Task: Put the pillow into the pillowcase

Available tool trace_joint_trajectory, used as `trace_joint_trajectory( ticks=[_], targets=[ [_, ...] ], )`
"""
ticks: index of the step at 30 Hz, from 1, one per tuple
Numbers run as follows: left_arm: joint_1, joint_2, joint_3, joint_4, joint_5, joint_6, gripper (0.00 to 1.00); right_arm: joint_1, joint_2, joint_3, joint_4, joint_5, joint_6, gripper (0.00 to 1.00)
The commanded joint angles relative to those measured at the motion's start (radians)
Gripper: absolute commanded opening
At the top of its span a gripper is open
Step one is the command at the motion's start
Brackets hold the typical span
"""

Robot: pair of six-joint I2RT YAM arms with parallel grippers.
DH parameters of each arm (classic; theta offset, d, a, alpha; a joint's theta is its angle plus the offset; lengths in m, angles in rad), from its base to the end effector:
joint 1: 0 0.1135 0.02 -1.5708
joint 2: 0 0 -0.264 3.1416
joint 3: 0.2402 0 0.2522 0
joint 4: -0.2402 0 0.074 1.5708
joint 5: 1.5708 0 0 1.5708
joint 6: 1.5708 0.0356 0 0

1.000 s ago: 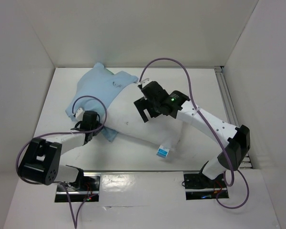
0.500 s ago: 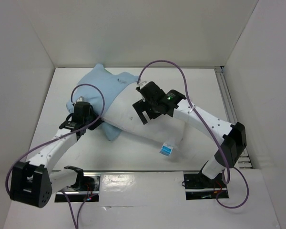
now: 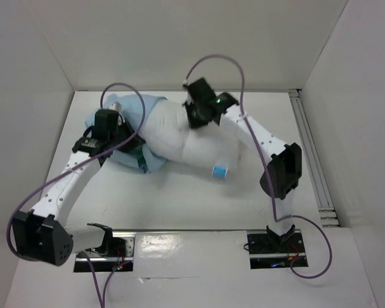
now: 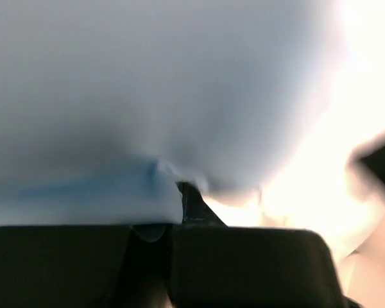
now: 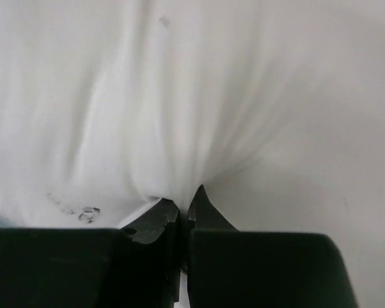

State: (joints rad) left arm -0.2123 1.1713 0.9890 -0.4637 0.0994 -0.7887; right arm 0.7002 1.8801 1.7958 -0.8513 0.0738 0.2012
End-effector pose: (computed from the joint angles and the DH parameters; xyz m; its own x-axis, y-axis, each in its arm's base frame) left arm 0.2500 -0.0575 0.3054 -0.6184 -0.5888 -0.5204 -0.2151 0.7638 -0.6086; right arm 0.3186 0.2651 0.3160 -0.7249 -0.3502 -0.5932 -0.4738 0.8785 0.0604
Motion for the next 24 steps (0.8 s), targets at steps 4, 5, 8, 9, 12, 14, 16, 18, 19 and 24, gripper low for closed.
trace_joint_trajectory(
  ticks=[4, 5, 8, 9, 12, 14, 16, 18, 19, 24],
  targets=[
    [-0.006, 0.223, 0.589, 0.12, 0.301, 0.059, 0.0, -0.18, 0.224, 0.863, 0.164, 0.003, 0.044, 0.0],
    [-0.006, 0.288, 0.728, 0.12, 0.36, 0.046, 0.0, -0.18, 0.214, 0.879, 0.19, 0.003, 0.044, 0.0],
    [-0.03, 0.34, 0.819, 0.141, 0.427, -0.004, 0.0, -0.145, 0.032, 0.568, 0.384, 0.027, 0.044, 0.0],
    [-0.042, 0.34, 0.777, 0.163, 0.475, -0.017, 0.0, -0.105, -0.037, 0.398, 0.434, 0.071, 0.031, 0.0],
    [-0.093, 0.256, 0.541, 0.253, 0.522, -0.067, 0.0, -0.056, -0.093, 0.093, 0.428, 0.072, 0.084, 0.0],
    [-0.134, 0.211, 0.338, 0.325, 0.534, -0.11, 0.0, -0.019, -0.142, -0.118, 0.484, 0.061, 0.156, 0.0],
    [-0.226, 0.159, 0.225, 0.358, 0.543, -0.129, 0.0, -0.019, -0.211, -0.386, 0.588, 0.009, 0.219, 0.0],
    [-0.329, 0.137, 0.09, 0.358, 0.533, -0.138, 0.0, -0.007, -0.255, -0.523, 0.635, -0.032, 0.297, 0.0],
    [-0.352, 0.127, 0.053, 0.358, 0.533, -0.138, 0.0, -0.007, -0.271, -0.553, 0.652, -0.048, 0.311, 0.0],
    [-0.397, 0.091, 0.031, 0.222, 0.488, -0.084, 0.74, 0.007, -0.328, -0.592, 0.666, -0.069, 0.331, 0.0]
  ],
)
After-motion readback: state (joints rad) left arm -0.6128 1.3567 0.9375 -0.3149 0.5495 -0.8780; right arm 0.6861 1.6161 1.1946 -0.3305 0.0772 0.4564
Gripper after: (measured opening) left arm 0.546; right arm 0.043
